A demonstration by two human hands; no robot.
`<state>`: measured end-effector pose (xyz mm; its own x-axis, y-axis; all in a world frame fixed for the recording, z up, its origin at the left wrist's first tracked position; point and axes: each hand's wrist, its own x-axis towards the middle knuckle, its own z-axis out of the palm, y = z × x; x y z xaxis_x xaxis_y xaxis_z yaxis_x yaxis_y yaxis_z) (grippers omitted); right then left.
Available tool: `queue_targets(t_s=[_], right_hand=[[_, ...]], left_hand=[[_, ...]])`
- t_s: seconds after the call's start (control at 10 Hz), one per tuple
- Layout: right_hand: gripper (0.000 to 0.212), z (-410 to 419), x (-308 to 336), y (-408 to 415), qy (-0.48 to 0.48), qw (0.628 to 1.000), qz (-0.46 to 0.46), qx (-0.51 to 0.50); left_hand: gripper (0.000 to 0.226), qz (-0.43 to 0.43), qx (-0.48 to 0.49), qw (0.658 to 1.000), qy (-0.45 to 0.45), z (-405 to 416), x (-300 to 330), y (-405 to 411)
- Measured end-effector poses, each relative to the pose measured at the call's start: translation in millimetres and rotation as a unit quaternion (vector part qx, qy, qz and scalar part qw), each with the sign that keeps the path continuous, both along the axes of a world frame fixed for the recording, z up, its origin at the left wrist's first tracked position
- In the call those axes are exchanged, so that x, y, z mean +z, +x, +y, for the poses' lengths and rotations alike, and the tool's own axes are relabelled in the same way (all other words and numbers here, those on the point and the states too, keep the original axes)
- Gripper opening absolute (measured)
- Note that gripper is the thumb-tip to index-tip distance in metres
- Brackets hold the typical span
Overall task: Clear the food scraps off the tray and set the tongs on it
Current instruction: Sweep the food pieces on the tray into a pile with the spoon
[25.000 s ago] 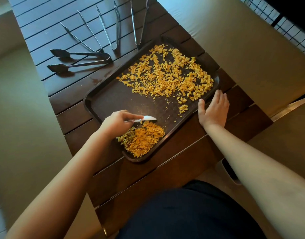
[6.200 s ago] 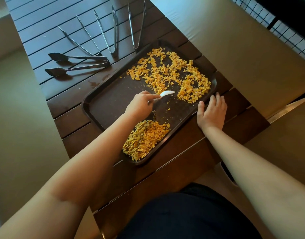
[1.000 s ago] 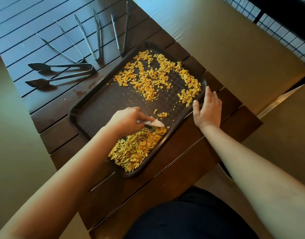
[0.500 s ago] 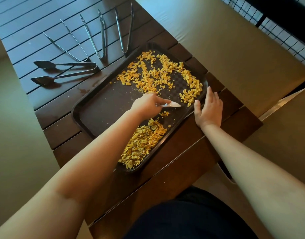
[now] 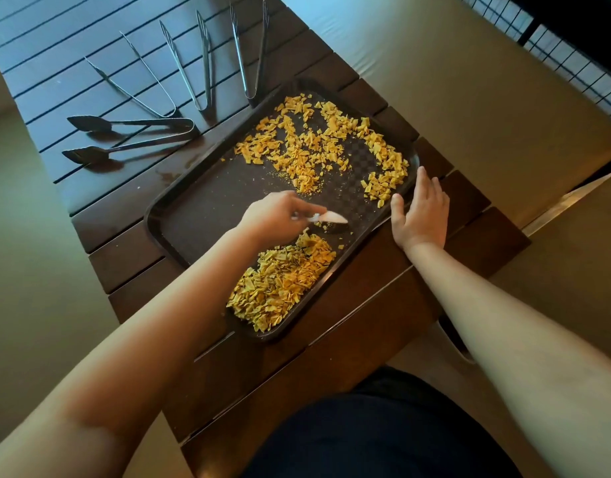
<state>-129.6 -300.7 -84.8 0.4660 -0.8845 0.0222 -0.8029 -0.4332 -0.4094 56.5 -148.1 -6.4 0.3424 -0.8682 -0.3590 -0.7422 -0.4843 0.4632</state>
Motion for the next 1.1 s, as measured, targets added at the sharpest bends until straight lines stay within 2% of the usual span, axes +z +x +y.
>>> queue_targets(t_s=[0.1,0.3,0.6,0.7,0.8,0.9,1.1], right_hand=[[0.070,0.4,0.7,0.5,0.004,1.000,0.001,0.000],[0.070,1.8,2.4,0.1,0.002,1.000,0.003,-0.002],[0.070,2.0,3.2,-0.4,-0.004,1.000,0.001,0.000],[0.070,2.8,3.5,0.0,-0.006,1.000,0.002,0.001],[0.070,3.0,4.3,-0.1,-0.005,1.000,-0.001,0.000],[0.071,2.8,4.3,-0.1,-0.003,1.000,0.002,-0.001],[0.072,2.3,3.3,-0.6,-0.003,1.000,-0.001,0.001]], left_hand=[[0.040,-0.017,-0.004,1.000,-0.017,-18.6,-6.2,-9.2],[0.041,-0.010,-0.049,0.999,0.010,-20.1,-9.1,-16.6],[0.038,-0.026,-0.119,0.989,0.089,34.1,2.7,7.2],[0.036,-0.018,-0.095,0.993,0.068,43.5,5.4,11.0],[0.038,-0.008,0.006,1.000,-0.017,36.2,3.7,13.7],[0.037,-0.013,0.076,0.996,-0.041,23.4,-3.4,15.2],[0.035,0.045,0.058,0.997,0.019,32.1,-9.2,18.1]])
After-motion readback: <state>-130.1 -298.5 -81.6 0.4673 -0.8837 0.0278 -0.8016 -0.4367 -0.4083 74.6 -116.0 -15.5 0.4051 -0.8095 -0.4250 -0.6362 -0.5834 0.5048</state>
